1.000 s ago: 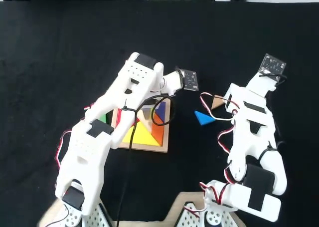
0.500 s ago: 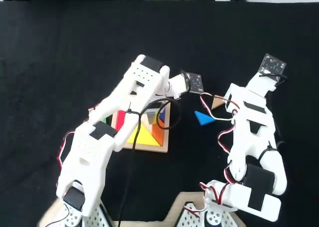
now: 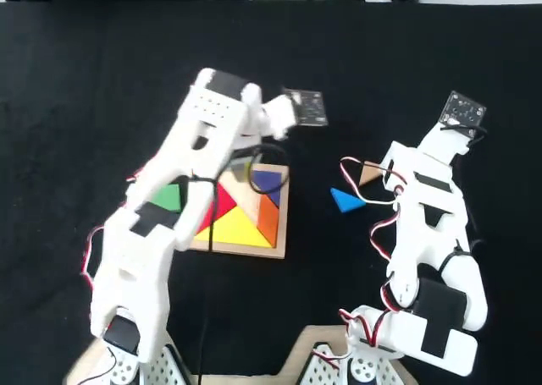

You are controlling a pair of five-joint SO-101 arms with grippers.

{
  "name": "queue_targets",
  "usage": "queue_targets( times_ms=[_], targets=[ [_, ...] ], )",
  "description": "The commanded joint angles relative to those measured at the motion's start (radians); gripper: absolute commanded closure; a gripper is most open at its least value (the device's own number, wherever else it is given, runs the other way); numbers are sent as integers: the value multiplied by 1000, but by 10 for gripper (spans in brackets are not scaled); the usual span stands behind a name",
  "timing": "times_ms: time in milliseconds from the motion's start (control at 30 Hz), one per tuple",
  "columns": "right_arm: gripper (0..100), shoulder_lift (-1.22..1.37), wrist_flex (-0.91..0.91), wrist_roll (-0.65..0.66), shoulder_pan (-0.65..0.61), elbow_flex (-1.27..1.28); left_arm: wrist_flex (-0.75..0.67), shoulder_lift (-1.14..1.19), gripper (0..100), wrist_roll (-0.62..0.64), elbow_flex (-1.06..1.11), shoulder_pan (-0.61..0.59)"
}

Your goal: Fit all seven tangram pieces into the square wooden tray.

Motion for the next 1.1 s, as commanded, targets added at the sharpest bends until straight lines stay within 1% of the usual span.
queue_targets(
  times_ms=[0,133,767,900,1067],
  targets=[
    [986,-7,-17,11,-12,-54,-26,11,770,-91,-22,-65],
    [986,-7,-17,11,-12,-54,-150,54,770,-75,-19,-113],
    [986,-7,-17,11,-12,-54,-163,163,770,-81,-25,-94],
    [986,-7,-17,11,-12,-54,-212,176,770,-78,-22,-101],
    [986,-7,-17,11,-14,-54,-210,180,770,-77,-15,-97]
  ],
)
